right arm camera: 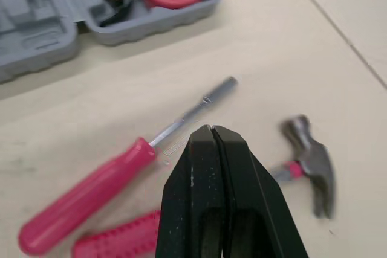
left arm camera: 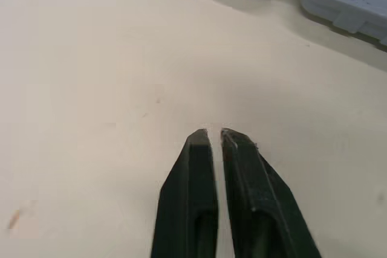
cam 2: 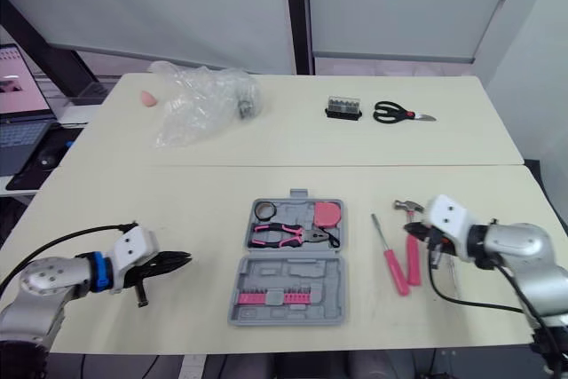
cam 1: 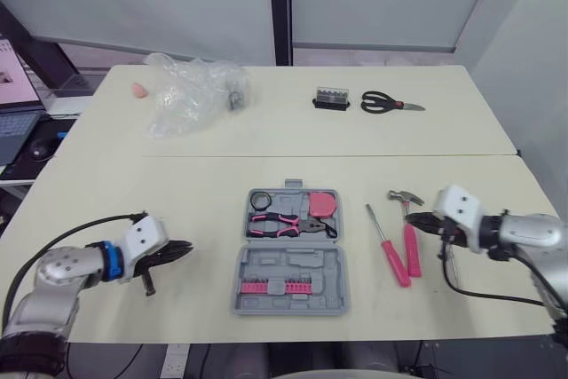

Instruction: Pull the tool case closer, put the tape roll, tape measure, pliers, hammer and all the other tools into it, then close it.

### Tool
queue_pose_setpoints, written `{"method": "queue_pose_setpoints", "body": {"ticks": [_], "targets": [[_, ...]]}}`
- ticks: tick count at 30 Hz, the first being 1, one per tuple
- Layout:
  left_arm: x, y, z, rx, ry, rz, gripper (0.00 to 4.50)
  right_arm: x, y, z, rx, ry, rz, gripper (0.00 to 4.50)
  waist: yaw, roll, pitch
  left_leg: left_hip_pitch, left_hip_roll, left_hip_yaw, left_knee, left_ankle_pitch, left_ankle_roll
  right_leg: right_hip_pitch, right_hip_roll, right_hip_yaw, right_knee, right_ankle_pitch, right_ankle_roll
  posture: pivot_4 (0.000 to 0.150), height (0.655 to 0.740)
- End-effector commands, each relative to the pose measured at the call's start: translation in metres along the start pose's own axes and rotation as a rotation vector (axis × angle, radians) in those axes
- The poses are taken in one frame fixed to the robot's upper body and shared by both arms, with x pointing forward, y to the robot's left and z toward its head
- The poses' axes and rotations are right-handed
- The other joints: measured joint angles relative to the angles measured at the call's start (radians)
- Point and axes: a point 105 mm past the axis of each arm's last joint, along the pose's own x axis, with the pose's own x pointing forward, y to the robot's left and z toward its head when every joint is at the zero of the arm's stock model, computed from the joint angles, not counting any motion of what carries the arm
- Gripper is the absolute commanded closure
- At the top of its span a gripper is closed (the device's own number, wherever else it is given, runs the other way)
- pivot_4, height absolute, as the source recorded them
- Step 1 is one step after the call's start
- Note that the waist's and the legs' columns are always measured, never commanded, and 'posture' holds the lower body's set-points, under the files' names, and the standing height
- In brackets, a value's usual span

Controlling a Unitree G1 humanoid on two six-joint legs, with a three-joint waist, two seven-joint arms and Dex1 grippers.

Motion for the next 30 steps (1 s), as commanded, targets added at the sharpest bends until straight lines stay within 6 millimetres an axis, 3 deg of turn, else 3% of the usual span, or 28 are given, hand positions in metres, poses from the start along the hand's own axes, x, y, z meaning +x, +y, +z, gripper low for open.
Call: {"method": "queue_pose_setpoints", "body": {"ticks": [1,5,10,15,22,27,30], "targets": [[-0.026,0.000,-0.003,-0.025,-0.024,0.070,3.00,-0.036,-0.014,-0.021,0.051,0.033,-0.119,3.93,0.007,-0.001,0.000,0.000,0.000,0.000,0.000,0.000,0.000,0.000,0.000,0.000,0.000,0.000,0.000,0.150,0.7400],[-0.047,-0.001,-0.018,-0.137,-0.024,0.182,1.73,-0.074,-0.008,-0.056,0.157,0.118,-0.159,2.91,0.015,-0.001,0.001,0.000,0.000,0.000,-0.001,0.000,0.000,0.000,0.000,0.000,-0.002,0.000,0.000,0.150,0.7400],[-0.061,-0.002,-0.029,-0.236,-0.026,0.272,0.08,-0.096,0.009,-0.078,0.251,0.182,-0.135,1.63,0.012,-0.002,0.000,0.001,0.001,0.001,-0.001,0.000,0.000,0.001,0.000,0.001,-0.002,0.000,0.000,0.150,0.7400],[-0.064,-0.006,-0.037,-0.273,-0.002,0.292,0.00,-0.097,0.011,-0.083,0.262,0.190,-0.145,0.06,0.007,-0.002,0.000,0.001,0.001,0.002,-0.001,0.000,0.000,0.001,0.000,0.001,-0.002,0.000,0.000,0.150,0.7400],[-0.065,-0.007,-0.023,-0.251,-0.018,0.268,0.00,-0.096,0.011,-0.082,0.262,0.188,-0.163,0.02,0.012,-0.002,0.000,0.001,0.001,0.002,-0.002,0.000,0.000,0.001,0.000,0.001,-0.004,0.000,0.000,0.150,0.7400],[-0.044,-0.014,0.022,-0.153,-0.102,0.126,0.00,-0.094,0.009,-0.075,0.241,0.168,-0.197,0.02,0.014,-0.003,0.000,0.001,0.000,0.002,-0.002,0.000,0.000,0.001,0.000,0.001,-0.004,0.000,0.000,0.150,0.7400],[-0.020,-0.027,0.061,-0.062,-0.196,-0.006,0.00,-0.087,0.012,-0.066,0.253,0.123,-0.211,0.02,0.020,-0.002,0.000,0.001,0.000,0.001,-0.001,0.000,0.000,0.004,0.000,0.000,-0.006,0.000,0.001,0.150,0.7400]]}}
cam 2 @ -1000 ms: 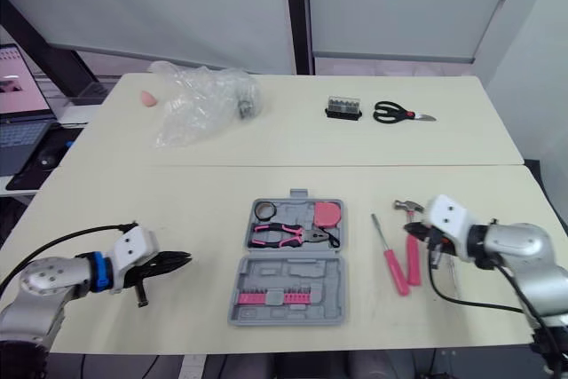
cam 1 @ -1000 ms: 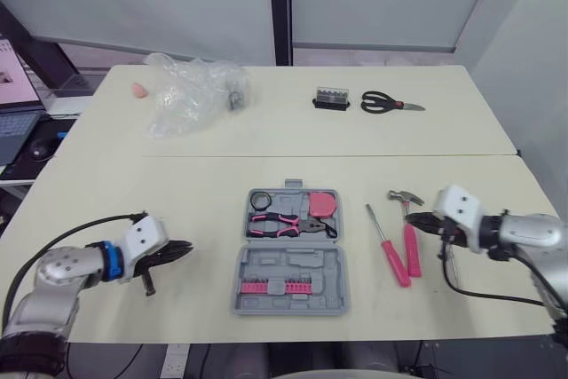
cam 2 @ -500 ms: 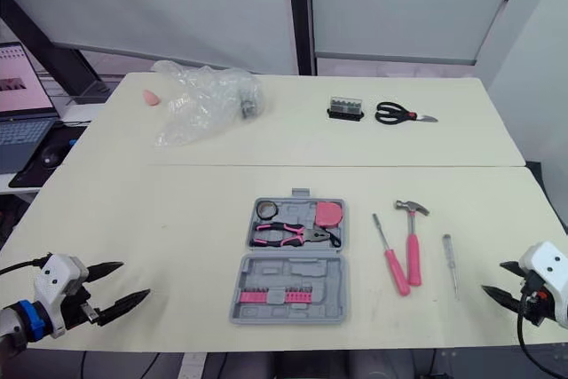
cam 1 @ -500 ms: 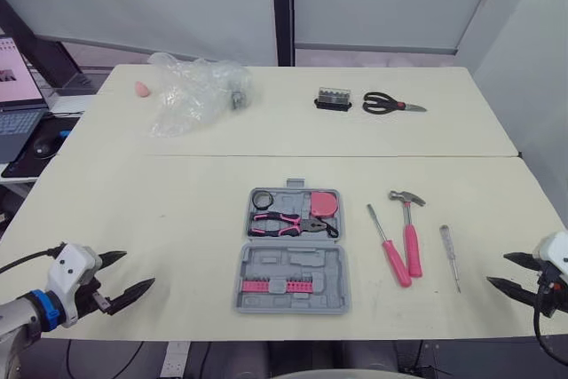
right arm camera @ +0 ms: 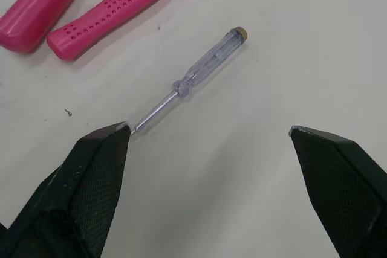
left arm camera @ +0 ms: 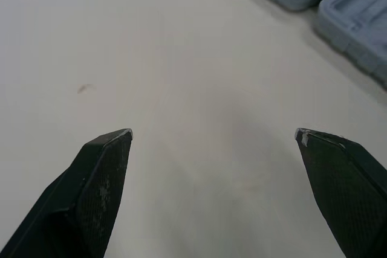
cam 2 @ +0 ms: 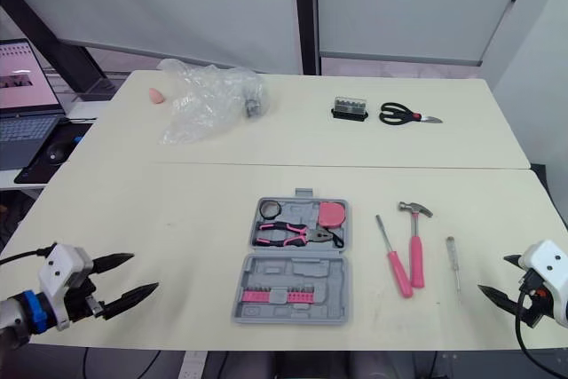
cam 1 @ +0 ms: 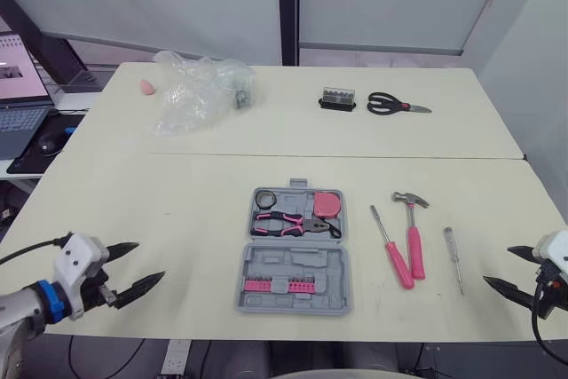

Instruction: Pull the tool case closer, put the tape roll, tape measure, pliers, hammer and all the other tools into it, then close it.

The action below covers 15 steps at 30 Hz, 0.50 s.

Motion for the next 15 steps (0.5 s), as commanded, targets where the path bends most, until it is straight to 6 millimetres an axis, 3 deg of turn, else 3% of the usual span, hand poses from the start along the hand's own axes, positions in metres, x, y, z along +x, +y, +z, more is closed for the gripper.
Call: {"method": "queue_pose_setpoints", "body": {"ticks": [1,8,15], "targets": [[0.026,-0.026,0.042,0.099,-0.100,-0.181,0.00,0.000,0.004,0.019,0.009,-0.079,-0.034,0.02,0.001,0.000,0.000,0.000,0.000,0.000,0.000,0.000,0.000,0.000,0.000,0.000,0.000,0.000,0.000,0.150,0.7400],[0.042,-0.072,0.091,0.201,-0.191,-0.494,0.00,0.003,0.026,0.025,0.086,-0.116,-0.072,0.02,-0.007,0.001,0.000,0.000,0.000,0.000,-0.001,0.000,0.000,0.000,0.001,0.000,-0.002,0.000,0.000,0.150,0.7400],[0.048,-0.096,0.105,0.289,-0.260,-0.669,0.00,0.023,0.040,0.022,0.199,-0.128,-0.199,0.02,-0.007,0.001,0.000,0.000,0.000,0.000,0.000,0.000,0.000,0.001,0.001,0.001,-0.001,0.000,0.001,0.150,0.7400]]}}
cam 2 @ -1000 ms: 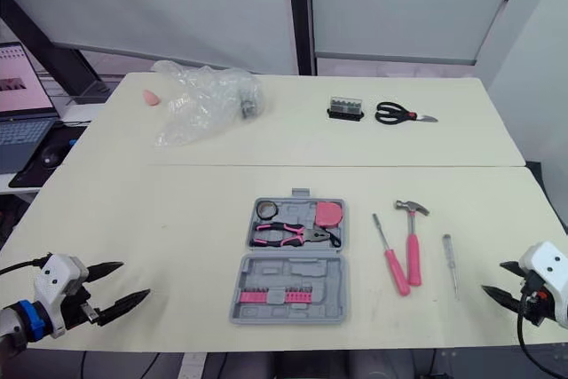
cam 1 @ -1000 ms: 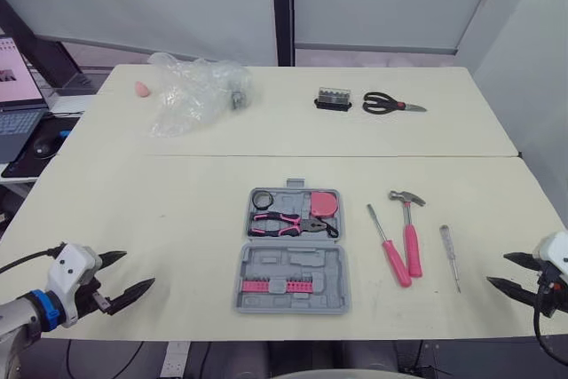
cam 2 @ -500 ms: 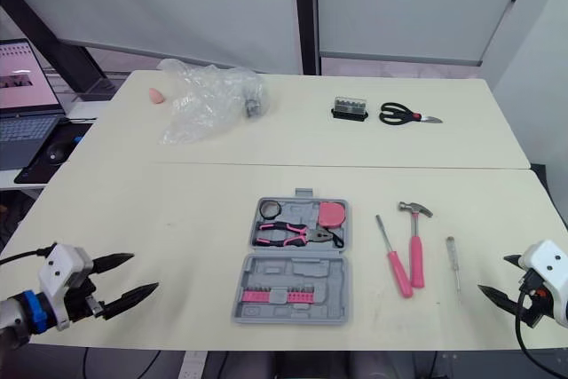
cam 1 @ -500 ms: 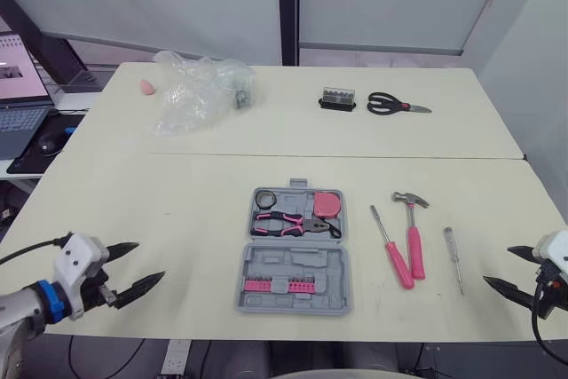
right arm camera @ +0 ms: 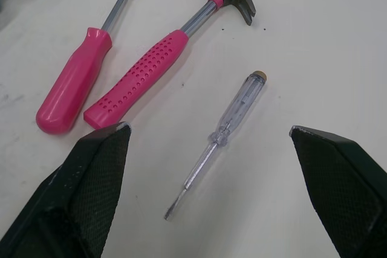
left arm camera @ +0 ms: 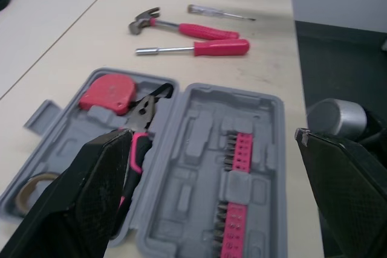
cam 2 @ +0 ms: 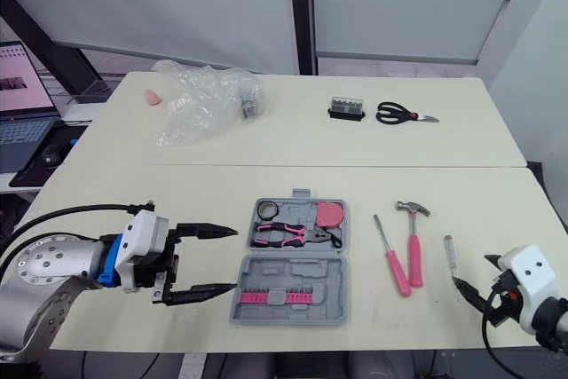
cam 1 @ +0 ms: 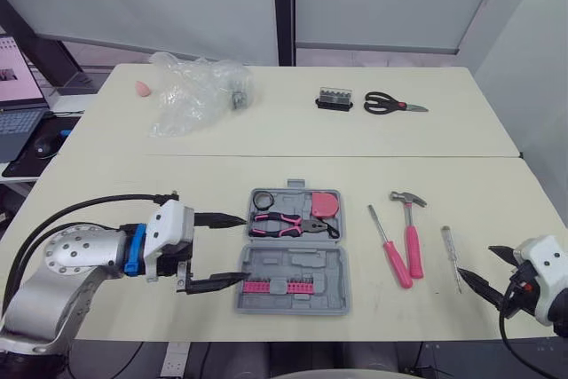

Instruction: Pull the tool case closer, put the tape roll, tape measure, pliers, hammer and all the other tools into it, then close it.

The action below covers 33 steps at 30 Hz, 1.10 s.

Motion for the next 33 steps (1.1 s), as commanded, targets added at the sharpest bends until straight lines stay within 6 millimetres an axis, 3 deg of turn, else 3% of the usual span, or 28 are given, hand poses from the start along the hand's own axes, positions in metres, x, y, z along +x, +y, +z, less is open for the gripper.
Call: {"method": "queue_pose_setpoints", "body": {"ticks": [1,3,8,15,19,22,26,33], "targets": [[0.007,-0.006,0.010,0.063,-0.049,-0.077,0.00,0.008,0.004,0.003,0.008,-0.010,-0.072,0.02,0.000,0.000,0.000,0.000,0.000,0.000,0.000,0.000,0.000,0.000,0.000,0.000,0.000,0.000,0.000,0.150,0.7400],[0.012,-0.008,0.012,0.094,-0.062,-0.107,0.00,0.015,0.010,-0.001,0.035,-0.001,-0.080,0.02,0.001,0.000,0.000,0.000,0.000,0.000,0.000,0.000,0.000,0.000,0.000,0.000,0.000,0.000,0.000,0.150,0.7400],[0.023,-0.009,0.020,0.158,-0.105,-0.144,0.00,0.032,0.003,-0.011,0.085,0.008,-0.181,0.02,0.001,0.000,0.000,0.000,0.000,0.000,0.000,0.000,0.000,0.000,0.000,0.000,0.000,0.000,0.000,0.150,0.7400],[0.025,-0.009,0.018,0.179,-0.107,-0.141,0.00,0.046,-0.014,-0.021,0.169,0.006,-0.303,0.02,0.000,0.000,0.000,0.000,0.000,0.000,0.000,0.000,0.000,0.000,0.000,0.000,0.000,0.000,0.000,0.150,0.7400],[0.028,-0.011,0.018,0.186,-0.113,-0.144,0.00,0.054,-0.011,-0.026,0.192,0.015,-0.304,0.02,0.000,0.001,0.000,0.000,0.000,0.000,0.000,0.000,0.000,0.000,0.000,0.000,0.001,0.000,0.000,0.150,0.7400],[0.029,-0.010,0.017,0.190,-0.114,-0.143,0.00,0.058,-0.011,-0.030,0.214,0.023,-0.323,0.64,0.000,0.001,0.000,0.000,0.000,0.000,0.000,0.000,0.000,0.000,0.000,0.000,0.001,0.000,0.000,0.150,0.7400],[0.030,-0.009,0.017,0.193,-0.119,-0.137,0.00,0.058,-0.009,-0.034,0.228,0.032,-0.332,1.95,0.000,0.001,0.000,0.000,0.000,0.000,0.001,0.000,0.000,0.000,0.000,0.000,0.001,0.000,0.000,0.150,0.7400],[0.030,-0.006,0.015,0.189,-0.123,-0.117,0.00,0.056,-0.004,-0.036,0.214,0.024,-0.328,3.29,0.001,0.001,0.000,0.000,0.000,0.000,0.001,0.000,0.000,0.000,0.000,0.000,0.001,0.000,0.000,0.150,0.7400]]}}
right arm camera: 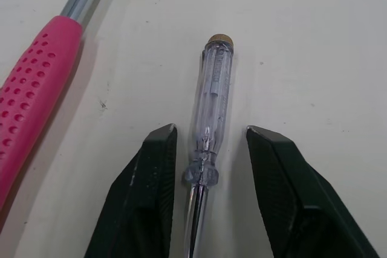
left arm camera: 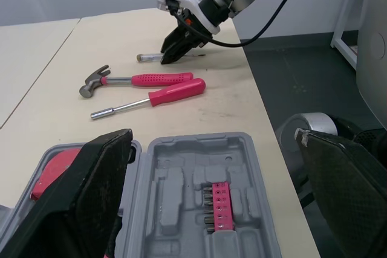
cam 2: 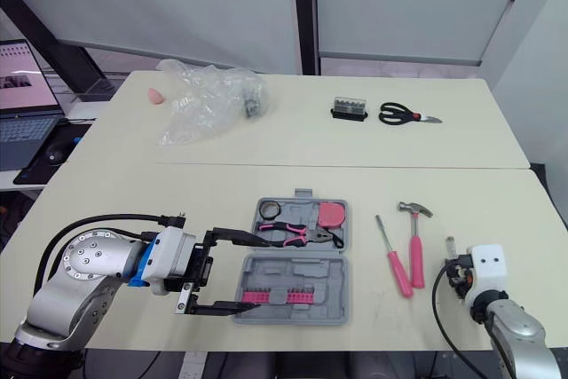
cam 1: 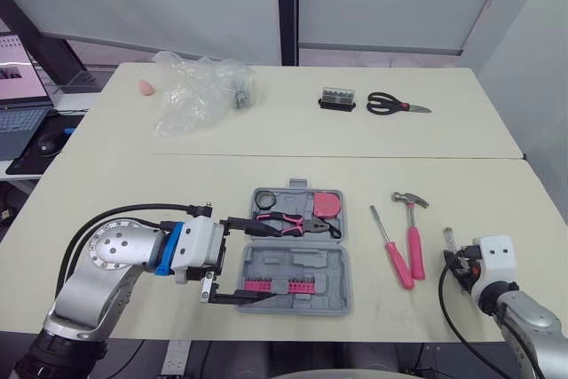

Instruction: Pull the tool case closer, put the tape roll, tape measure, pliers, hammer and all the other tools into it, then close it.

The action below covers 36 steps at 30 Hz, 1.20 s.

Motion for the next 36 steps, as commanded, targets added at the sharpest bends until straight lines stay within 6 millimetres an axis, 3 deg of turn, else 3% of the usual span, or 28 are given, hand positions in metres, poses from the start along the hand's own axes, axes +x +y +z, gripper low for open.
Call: {"method": "queue_pose_setpoints", "body": {"ticks": [1,6,13,19,25,36], "targets": [[0.000,0.003,0.002,0.020,-0.005,0.017,0.00,-0.004,-0.004,0.000,-0.016,-0.012,-0.027,3.46,0.000,0.000,0.000,0.000,0.000,0.000,0.000,0.000,0.000,0.000,0.000,0.000,0.000,0.000,0.000,0.150,0.7400],[-0.011,0.011,-0.006,-0.014,0.032,0.079,0.00,-0.006,-0.007,0.013,-0.054,-0.054,-0.008,4.16,0.000,0.000,0.000,0.000,0.000,0.000,0.000,0.000,0.000,0.000,0.000,0.000,0.000,0.000,0.000,0.150,0.7400],[-0.036,0.017,-0.020,-0.051,0.101,0.205,0.00,-0.015,0.009,0.059,-0.271,-0.142,0.172,4.17,-0.005,0.001,0.000,0.000,0.000,0.000,0.000,0.000,0.000,-0.001,0.000,0.000,0.001,0.000,0.000,0.150,0.7400],[-0.067,0.013,-0.041,-0.090,0.241,0.283,0.00,-0.027,0.058,0.104,-0.650,-0.139,0.523,4.17,-0.009,0.001,0.001,0.000,0.001,0.000,0.000,0.000,0.000,-0.001,0.001,0.000,0.001,0.000,0.000,0.150,0.7400],[-0.081,0.005,-0.052,-0.127,0.324,0.290,0.00,-0.042,0.118,0.119,-0.872,-0.075,0.849,4.17,-0.001,0.001,0.001,-0.001,0.001,-0.001,0.000,0.000,0.000,-0.001,0.000,0.000,0.000,0.000,0.000,0.150,0.7400],[-0.084,-0.007,-0.056,-0.177,0.357,0.311,0.00,-0.021,0.208,0.130,-0.938,-0.090,1.044,4.17,-0.002,-0.001,0.002,-0.002,0.001,-0.001,0.001,0.000,0.000,-0.006,0.000,0.000,0.005,0.000,0.000,0.150,0.7400]]}}
